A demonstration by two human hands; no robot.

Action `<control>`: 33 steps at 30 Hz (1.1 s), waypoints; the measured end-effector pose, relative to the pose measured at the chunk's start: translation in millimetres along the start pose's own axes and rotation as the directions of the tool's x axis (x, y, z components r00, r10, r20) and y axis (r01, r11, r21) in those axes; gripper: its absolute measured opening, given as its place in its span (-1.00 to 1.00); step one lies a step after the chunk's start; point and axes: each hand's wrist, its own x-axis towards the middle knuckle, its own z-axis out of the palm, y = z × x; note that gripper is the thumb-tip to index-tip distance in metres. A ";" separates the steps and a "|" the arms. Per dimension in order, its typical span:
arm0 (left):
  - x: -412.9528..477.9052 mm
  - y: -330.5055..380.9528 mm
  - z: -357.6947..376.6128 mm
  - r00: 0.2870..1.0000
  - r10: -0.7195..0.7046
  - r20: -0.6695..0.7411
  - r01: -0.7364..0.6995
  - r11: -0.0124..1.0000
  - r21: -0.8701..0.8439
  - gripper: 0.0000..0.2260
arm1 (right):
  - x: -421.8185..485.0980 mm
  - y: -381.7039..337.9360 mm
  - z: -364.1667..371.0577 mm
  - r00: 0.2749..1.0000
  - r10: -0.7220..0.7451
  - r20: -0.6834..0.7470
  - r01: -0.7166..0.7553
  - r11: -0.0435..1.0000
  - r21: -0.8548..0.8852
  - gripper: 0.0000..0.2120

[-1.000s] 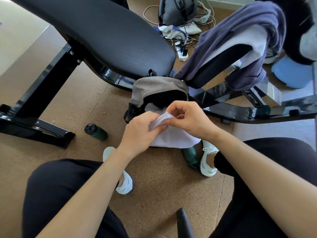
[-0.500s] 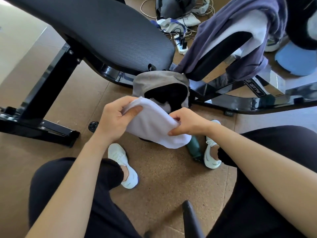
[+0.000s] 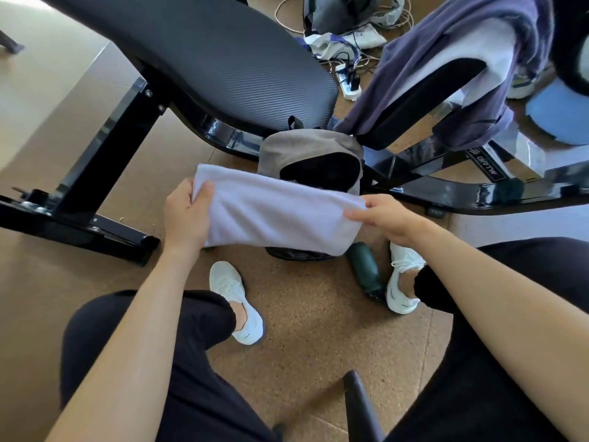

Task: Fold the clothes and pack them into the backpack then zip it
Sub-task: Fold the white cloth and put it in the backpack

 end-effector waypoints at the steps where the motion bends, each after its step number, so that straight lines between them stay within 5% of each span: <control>1: -0.1 -1.9 0.9 0.999 -0.048 -0.020 0.048 0.999 -0.003 -0.68 | -0.9 -4.8 -1.3 1.000 0.009 -0.020 -0.006 0.990 0.138 -0.74; 5: -4.2 -6.1 12.3 0.983 -0.184 -0.019 0.185 0.982 0.026 -0.73 | 1.0 -16.0 0.7 0.989 0.032 -0.147 0.015 0.951 0.308 -0.71; 10: -10.3 -10.8 24.1 0.963 -0.263 0.050 0.254 0.956 0.144 -0.70 | 4.5 -11.4 4.7 0.909 -0.110 -0.401 0.072 0.992 -0.108 -0.64; 16: -17.0 -3.4 30.7 0.962 -0.266 0.055 0.259 0.959 0.113 -0.66 | 3.1 -22.3 4.2 0.875 -0.140 -0.463 0.047 0.977 -0.206 -0.67; 21: -35.7 26.4 51.0 0.961 -0.225 0.164 0.246 0.961 -0.126 -0.63 | -12.7 -45.8 21.7 0.854 -0.253 -0.455 0.169 0.961 -0.217 -0.63; 29: -58.4 44.8 88.3 0.914 -0.161 0.372 0.240 0.955 -0.176 -0.85 | -41.1 -62.4 75.1 0.860 -0.376 -0.345 0.331 0.925 -0.186 -0.77; 33: -61.0 50.2 90.0 0.900 -0.146 0.411 0.256 0.939 -0.227 -0.80 | -48.1 -61.6 86.4 0.898 -0.380 -0.222 0.358 0.924 -0.133 -0.79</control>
